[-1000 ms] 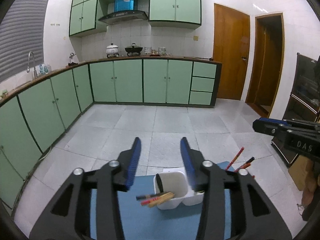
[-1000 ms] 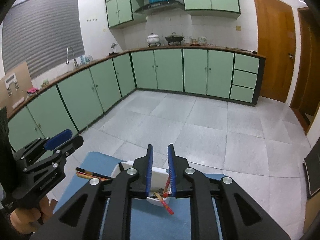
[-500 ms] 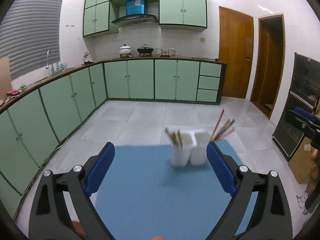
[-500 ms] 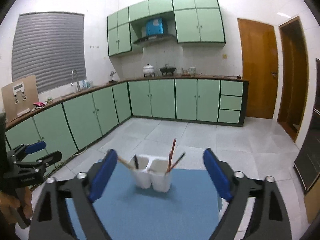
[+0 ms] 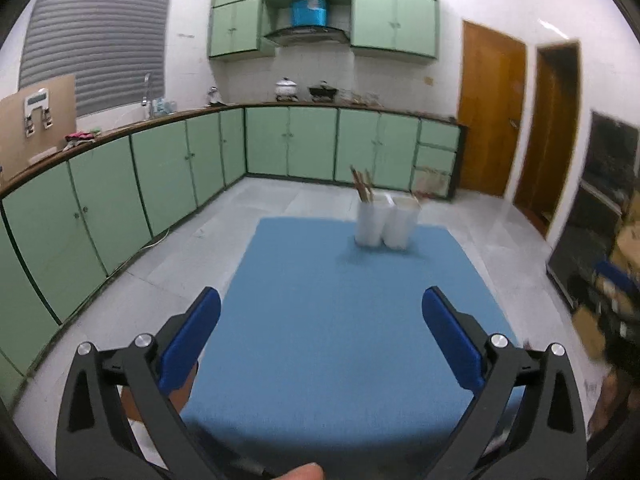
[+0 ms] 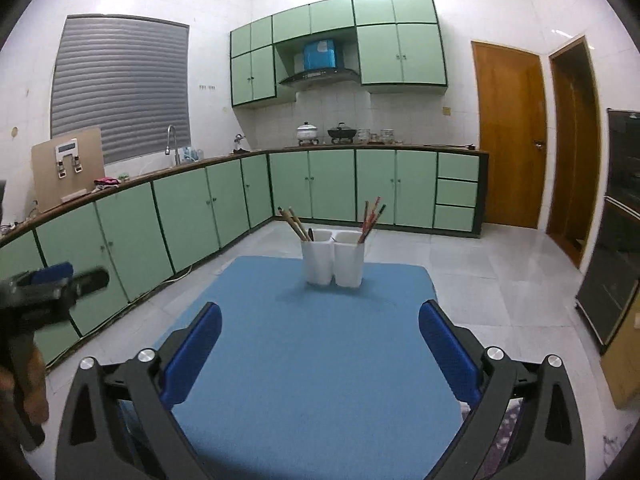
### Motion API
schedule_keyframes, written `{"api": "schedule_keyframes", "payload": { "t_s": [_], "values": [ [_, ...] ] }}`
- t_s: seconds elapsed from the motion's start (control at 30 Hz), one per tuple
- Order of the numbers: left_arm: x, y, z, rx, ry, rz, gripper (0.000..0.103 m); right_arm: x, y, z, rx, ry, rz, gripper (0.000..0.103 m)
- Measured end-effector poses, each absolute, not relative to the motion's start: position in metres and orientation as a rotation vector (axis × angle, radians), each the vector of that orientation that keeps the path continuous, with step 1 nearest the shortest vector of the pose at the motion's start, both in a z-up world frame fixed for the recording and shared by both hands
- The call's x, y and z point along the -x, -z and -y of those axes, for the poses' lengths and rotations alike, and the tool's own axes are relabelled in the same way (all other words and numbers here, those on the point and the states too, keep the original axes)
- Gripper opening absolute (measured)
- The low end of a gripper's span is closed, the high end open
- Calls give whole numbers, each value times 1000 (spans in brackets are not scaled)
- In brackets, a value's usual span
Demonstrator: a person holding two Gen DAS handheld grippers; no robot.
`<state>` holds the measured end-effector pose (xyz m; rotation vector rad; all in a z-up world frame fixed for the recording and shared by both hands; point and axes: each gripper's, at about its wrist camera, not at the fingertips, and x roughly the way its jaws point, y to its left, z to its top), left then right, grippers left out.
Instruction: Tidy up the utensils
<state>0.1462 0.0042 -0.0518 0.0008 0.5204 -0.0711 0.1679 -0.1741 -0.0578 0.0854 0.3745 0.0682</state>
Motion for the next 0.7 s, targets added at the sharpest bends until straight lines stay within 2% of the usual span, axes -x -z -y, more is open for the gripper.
{"api": "schedule_keyframes", "payload": {
  "t_s": [0.17, 0.37, 0.7],
  "values": [
    [-86, 65, -6, 18, 70, -545, 98, -130, 58, 170, -129, -42, -406, 97],
    [-38, 56, -4, -8, 28, -514, 98, -103, 51, 156, -107, -4, -421, 97],
    [2, 33, -13, 23, 21, -469, 98, -64, 35, 149, -65, 66, -379, 97]
  ]
}}
